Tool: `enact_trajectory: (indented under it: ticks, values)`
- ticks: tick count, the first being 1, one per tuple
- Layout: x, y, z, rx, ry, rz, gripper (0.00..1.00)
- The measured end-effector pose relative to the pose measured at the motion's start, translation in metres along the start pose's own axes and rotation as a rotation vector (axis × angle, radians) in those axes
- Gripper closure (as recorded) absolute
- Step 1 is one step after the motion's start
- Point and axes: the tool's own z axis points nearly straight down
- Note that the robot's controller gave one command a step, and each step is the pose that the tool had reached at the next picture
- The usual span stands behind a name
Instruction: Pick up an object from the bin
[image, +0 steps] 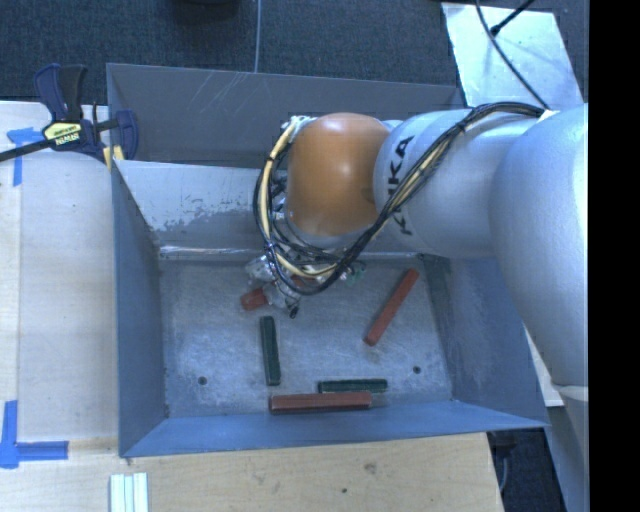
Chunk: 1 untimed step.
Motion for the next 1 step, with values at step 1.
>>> enact_trajectory:
  ticks: [1]
  values:
    - [-0.0030,0.0085,-0.1810,0.002,-0.003,-0.332,1.00]
